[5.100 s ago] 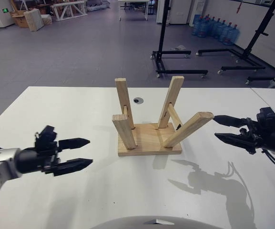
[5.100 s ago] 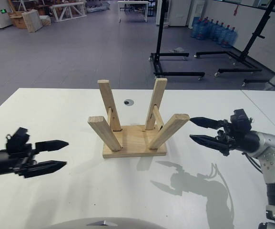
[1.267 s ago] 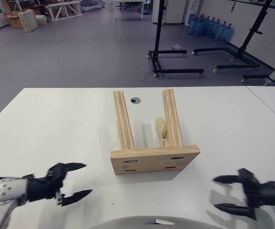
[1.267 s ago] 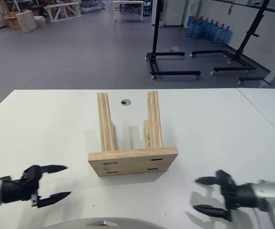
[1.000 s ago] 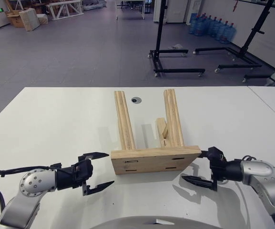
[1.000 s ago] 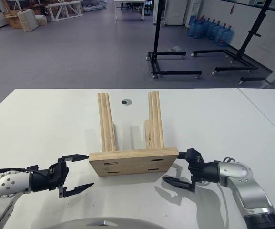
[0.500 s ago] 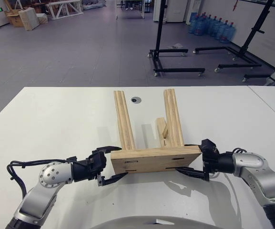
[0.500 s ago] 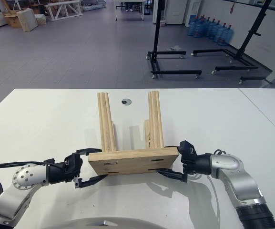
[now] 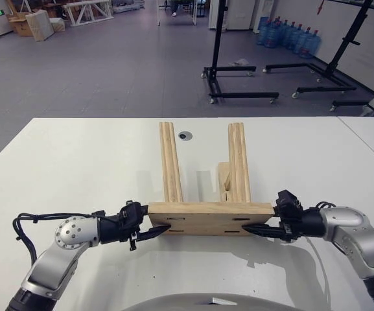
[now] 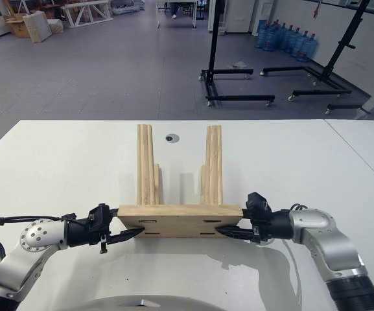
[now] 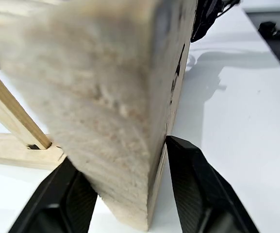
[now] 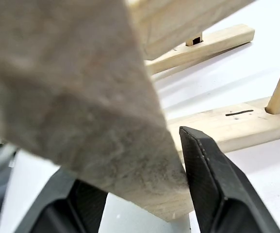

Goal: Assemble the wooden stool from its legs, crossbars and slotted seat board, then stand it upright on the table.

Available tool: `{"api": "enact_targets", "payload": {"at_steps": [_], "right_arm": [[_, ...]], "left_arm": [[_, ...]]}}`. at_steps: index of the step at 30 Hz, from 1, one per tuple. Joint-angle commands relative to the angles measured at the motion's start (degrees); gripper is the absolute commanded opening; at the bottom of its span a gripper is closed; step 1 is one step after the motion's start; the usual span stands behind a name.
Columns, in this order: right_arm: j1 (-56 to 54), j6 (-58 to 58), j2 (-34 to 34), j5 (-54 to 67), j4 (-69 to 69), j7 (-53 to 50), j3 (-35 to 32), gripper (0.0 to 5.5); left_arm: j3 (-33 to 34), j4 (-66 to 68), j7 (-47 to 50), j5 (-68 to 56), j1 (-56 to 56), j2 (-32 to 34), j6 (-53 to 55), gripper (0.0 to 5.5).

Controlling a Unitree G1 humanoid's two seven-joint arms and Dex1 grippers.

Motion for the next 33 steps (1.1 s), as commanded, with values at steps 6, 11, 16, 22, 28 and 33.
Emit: {"api": "enact_targets", "payload": {"at_steps": [6, 11, 16, 22, 28, 33], "right_arm": [[-17.54, 30.33, 1.28, 20.59, 0.06, -10.18, -5.98, 2.07], [-28.67, 49.07, 8.18, 26.29, 12.11, -22.72, -8.73, 2.07], [-41.16, 60.57, 16.77, 28.43, 23.74, -36.44, -16.66, 2.07], [-54.08, 63.74, 28.58, 26.88, 31.17, -57.33, -29.67, 2.07], [-61.9, 58.95, 39.69, 24.93, 33.69, -78.48, -40.25, 1.98], [-63.66, 48.03, 44.67, 23.48, 36.93, -87.49, -42.19, 1.62]], "left_arm": [[11.8, -5.01, 11.26, -31.13, -15.48, 0.17, 36.77, 1.99], [17.66, 1.63, 26.16, -47.24, -28.44, -2.48, 53.97, 1.99], [20.69, 11.74, 43.03, -59.99, -37.6, -6.71, 61.81, 1.99], [21.22, 27.26, 65.91, -73.17, -45.87, -11.99, 61.26, 1.99], [21.35, 37.18, 77.23, -73.32, -52.65, -17.07, 55.05, 1.98], [23.07, 50.09, 77.46, -66.95, -56.06, -21.98, 48.44, 1.86]]}}
